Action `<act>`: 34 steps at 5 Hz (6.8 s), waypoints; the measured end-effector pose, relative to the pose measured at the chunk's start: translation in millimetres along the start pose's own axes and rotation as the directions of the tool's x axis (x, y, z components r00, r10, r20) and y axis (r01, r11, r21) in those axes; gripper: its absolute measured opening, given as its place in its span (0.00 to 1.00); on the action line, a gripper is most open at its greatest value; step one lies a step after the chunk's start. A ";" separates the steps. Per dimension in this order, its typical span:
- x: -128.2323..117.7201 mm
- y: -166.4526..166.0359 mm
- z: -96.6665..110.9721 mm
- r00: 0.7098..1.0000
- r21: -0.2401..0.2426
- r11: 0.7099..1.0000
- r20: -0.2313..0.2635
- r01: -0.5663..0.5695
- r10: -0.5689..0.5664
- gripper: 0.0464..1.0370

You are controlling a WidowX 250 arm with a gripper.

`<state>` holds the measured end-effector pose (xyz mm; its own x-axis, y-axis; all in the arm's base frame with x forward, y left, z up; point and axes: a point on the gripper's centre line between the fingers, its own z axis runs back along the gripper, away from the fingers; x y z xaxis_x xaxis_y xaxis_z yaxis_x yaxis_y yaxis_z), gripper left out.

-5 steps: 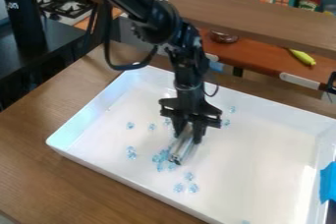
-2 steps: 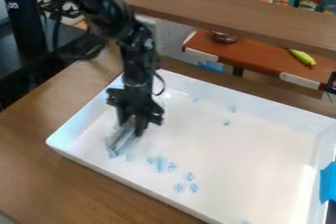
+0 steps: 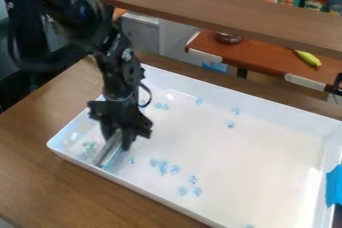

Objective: Sweep into pile

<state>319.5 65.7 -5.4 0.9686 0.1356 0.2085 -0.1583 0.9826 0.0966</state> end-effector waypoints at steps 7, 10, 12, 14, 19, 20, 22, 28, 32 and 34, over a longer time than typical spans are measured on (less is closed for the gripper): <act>-1.1 -217.6 31.4 0.999 -0.157 0.987 -0.009 -0.041 0.040 0.34; -20.0 -233.2 21.4 0.997 -0.190 0.979 0.026 -0.073 0.079 0.34; -21.7 -184.0 8.4 0.994 -0.170 0.980 0.000 -0.107 0.108 0.34; -17.2 -132.9 -0.3 0.997 -0.128 0.989 -0.009 -0.075 0.075 0.34; -3.1 -22.2 -14.1 0.995 0.068 0.997 0.083 0.044 -0.049 0.34; -8.4 -5.5 -13.7 0.995 0.150 0.985 0.039 0.085 -0.092 0.34; -9.4 13.9 -13.2 0.993 0.269 0.961 0.070 0.071 -0.093 0.34; 25.3 -160.7 21.1 0.998 -0.072 0.997 0.053 -0.036 0.040 0.34; 71.2 -183.4 -1.3 0.998 -0.102 0.993 0.015 -0.066 0.068 0.34; 85.5 -151.6 -12.9 0.997 -0.100 0.992 -0.017 -0.082 0.080 0.34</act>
<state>428.9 -70.0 -14.8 0.9558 0.2163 0.1991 -0.2169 0.9760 -0.0190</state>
